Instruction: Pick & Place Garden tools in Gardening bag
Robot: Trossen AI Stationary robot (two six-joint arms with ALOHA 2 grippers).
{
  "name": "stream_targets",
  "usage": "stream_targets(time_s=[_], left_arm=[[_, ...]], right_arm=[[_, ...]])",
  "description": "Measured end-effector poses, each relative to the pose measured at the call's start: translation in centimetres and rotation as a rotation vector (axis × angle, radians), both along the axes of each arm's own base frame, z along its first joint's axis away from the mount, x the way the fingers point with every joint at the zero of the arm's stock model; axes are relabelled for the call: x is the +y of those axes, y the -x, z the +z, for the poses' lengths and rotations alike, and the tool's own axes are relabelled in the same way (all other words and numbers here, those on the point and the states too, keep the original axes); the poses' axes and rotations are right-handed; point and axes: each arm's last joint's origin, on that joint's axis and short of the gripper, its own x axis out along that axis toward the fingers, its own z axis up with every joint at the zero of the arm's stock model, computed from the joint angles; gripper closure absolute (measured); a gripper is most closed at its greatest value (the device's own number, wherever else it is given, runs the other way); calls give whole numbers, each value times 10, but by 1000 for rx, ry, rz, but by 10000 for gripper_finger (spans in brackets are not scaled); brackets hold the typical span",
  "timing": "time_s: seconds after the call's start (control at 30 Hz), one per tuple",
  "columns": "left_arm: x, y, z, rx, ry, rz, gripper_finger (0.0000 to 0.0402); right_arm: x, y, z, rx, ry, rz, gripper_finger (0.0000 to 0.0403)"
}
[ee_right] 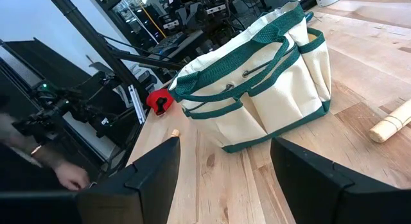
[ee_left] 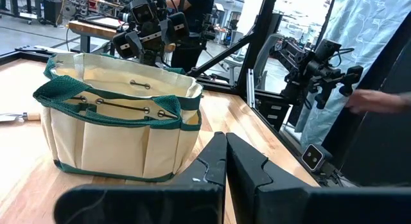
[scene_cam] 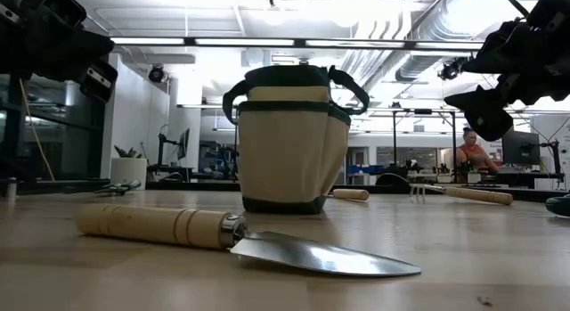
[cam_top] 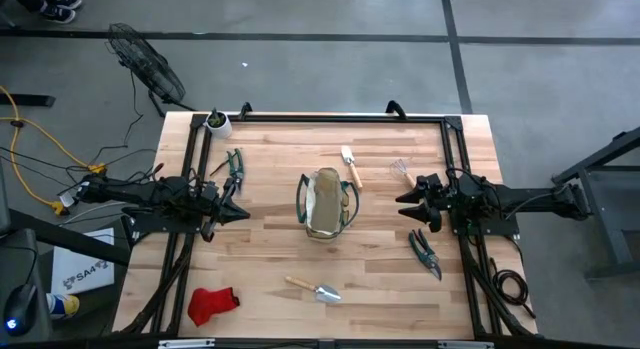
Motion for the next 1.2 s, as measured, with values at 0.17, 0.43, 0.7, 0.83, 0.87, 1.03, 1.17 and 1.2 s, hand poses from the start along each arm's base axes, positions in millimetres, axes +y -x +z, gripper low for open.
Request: stream_targets(time_s=[0.17,0.43,0.7,0.83,0.87,1.03,1.17,1.2], left_arm=[[0,0,0,0,0,0,402],[0,0,0,0,0,0,402],[0,0,0,0,0,0,402],[0,0,0,0,0,0,402],[0,0,0,0,0,0,402],[0,0,0,0,0,0,402],[0,0,0,-1,0,0,402],[0,0,0,-1,0,0,402]], right_arm=[[0,0,0,0,0,0,167],[-2,0,0,0,8,-61,167],[-3,0,1,-8,-15,-93,167],[-2,0,2,-8,-168,-103,167],[-3,0,2,-8,-203,-117,167],[-3,0,2,-3,-331,-143,167],[-3,0,1,2,-409,-152,167],[-3,-1,1,5,-414,-153,167]])
